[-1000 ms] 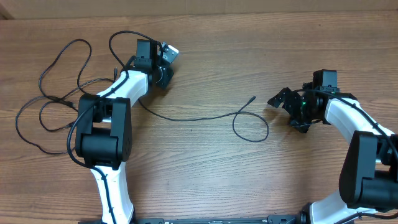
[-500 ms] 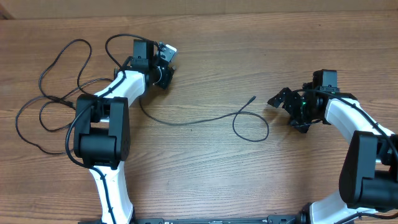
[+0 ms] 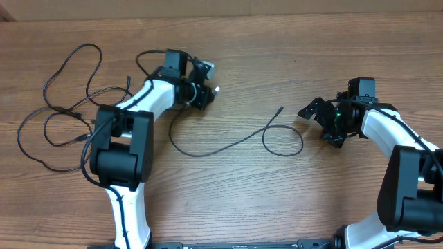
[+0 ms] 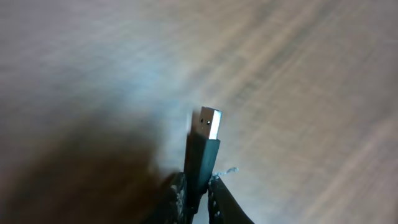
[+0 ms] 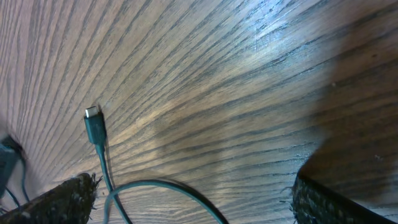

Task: Untangle cables

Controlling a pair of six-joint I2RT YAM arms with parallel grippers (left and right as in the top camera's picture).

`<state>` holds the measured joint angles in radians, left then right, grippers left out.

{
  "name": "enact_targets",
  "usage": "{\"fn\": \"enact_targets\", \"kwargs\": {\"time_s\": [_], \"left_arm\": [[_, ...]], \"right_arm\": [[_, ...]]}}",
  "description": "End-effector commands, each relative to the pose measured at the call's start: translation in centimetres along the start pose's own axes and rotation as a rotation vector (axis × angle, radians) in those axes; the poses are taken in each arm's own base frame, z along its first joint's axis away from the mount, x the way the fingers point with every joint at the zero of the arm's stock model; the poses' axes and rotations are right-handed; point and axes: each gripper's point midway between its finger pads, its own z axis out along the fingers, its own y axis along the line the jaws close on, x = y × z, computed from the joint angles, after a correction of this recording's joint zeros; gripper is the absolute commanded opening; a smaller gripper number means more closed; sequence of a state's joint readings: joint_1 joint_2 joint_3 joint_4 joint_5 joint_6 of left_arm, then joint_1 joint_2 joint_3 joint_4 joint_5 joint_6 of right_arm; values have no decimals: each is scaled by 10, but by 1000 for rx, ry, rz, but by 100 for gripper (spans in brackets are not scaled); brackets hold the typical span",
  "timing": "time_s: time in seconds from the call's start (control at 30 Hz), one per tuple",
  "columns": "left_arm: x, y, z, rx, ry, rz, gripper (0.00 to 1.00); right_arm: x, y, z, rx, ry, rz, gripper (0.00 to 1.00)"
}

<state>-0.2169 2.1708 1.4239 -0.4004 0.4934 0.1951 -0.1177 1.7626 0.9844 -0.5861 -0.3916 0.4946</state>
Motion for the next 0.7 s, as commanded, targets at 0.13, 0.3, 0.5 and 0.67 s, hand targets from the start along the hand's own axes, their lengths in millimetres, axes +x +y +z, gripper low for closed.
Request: {"fn": "enact_targets", "kwargs": {"time_s": [0.13, 0.3, 0.5, 0.67], "left_arm": [[41, -48, 24, 88, 159, -13, 11], [50, -73, 31, 115, 206, 18, 7], [58, -100, 37, 154, 247, 38, 4], [59, -121, 39, 213, 261, -30, 6]], "right_arm": [[-5, -2, -2, 20, -28, -12, 100], [-5, -2, -2, 20, -28, -12, 100], [-5, -2, -2, 20, -28, -12, 100], [-5, -2, -2, 20, -28, -12, 100]]}}
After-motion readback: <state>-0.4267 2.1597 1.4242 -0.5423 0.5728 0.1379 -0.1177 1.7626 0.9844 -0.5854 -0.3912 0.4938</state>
